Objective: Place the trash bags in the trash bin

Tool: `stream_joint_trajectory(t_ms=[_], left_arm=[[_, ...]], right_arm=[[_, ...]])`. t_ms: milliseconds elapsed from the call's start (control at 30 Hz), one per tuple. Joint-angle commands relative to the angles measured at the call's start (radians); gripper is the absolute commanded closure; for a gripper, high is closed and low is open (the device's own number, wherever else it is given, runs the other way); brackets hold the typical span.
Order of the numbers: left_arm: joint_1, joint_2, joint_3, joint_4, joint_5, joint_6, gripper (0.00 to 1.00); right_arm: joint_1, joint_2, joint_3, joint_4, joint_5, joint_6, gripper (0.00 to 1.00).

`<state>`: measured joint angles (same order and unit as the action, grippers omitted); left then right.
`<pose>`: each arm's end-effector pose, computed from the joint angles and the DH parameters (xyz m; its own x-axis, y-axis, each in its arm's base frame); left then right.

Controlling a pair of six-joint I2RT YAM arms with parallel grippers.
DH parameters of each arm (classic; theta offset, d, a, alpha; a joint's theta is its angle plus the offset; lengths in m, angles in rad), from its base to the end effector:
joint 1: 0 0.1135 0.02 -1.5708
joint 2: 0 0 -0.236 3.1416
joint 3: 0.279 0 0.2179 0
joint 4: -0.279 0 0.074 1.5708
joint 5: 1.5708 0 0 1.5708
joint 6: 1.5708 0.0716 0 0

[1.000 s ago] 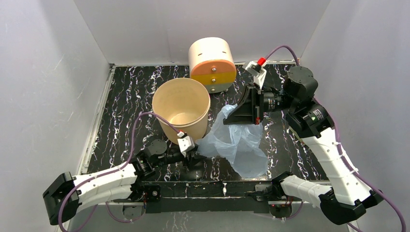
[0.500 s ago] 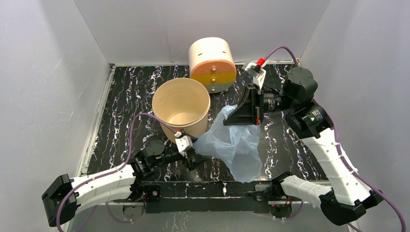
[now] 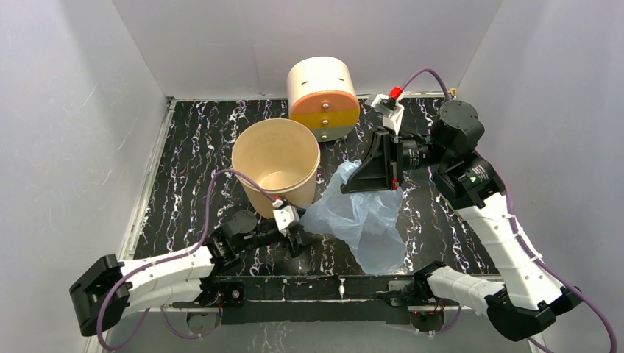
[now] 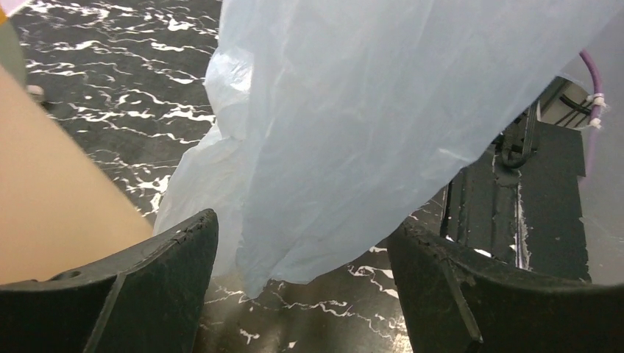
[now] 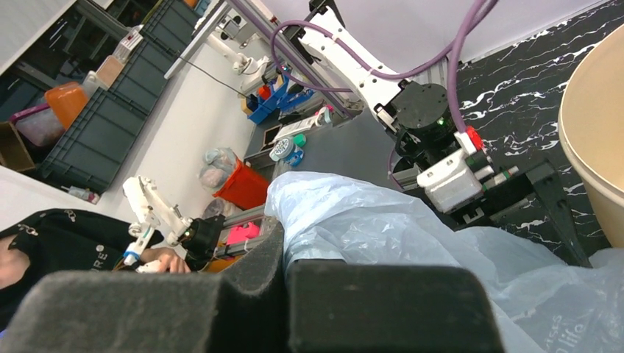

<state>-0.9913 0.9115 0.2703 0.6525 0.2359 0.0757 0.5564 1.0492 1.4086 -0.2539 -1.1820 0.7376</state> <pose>0.1080 -0.1956 0.2245 0.0774 0.0160 -0.9969 0.9384 0.3366 0.0783 0.1161 0.1503 0.4586 -0.5940 -0.0692 -0.8015 -0.7866 -0.1588 0.5967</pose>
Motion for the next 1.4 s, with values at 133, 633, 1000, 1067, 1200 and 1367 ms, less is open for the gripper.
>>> stream_joint_trajectory(t_ms=[133, 633, 1000, 1067, 1200, 1367], left_arm=[[-0.004, 0.072, 0.079, 0.101, 0.043, -0.02, 0.58], [-0.001, -0.099, 0.438, -0.393, 0.084, -0.139, 1.0], [0.013, 0.295, 1.036, -0.751, -0.004, -0.006, 1.0], [0.018, 0.356, 1.107, -0.713, 0.004, 0.022, 1.0], [0.037, 0.471, 1.242, -0.61, 0.022, 0.048, 1.0], [0.075, 0.605, 1.473, -0.609, 0.002, 0.122, 1.0]], right_arm=[[-0.003, 0.059, 0.01, 0.072, 0.011, 0.019, 0.97], [-0.003, 0.022, 0.068, -0.401, 0.756, -0.287, 0.95], [-0.003, -0.182, 0.005, -0.288, 1.158, -0.303, 0.97], [-0.003, -0.218, 0.004, -0.275, 1.203, -0.333, 0.97], [-0.003, -0.273, 0.021, -0.278, 1.268, -0.36, 0.97], [-0.003, -0.32, -0.013, -0.267, 1.27, -0.345, 0.98]])
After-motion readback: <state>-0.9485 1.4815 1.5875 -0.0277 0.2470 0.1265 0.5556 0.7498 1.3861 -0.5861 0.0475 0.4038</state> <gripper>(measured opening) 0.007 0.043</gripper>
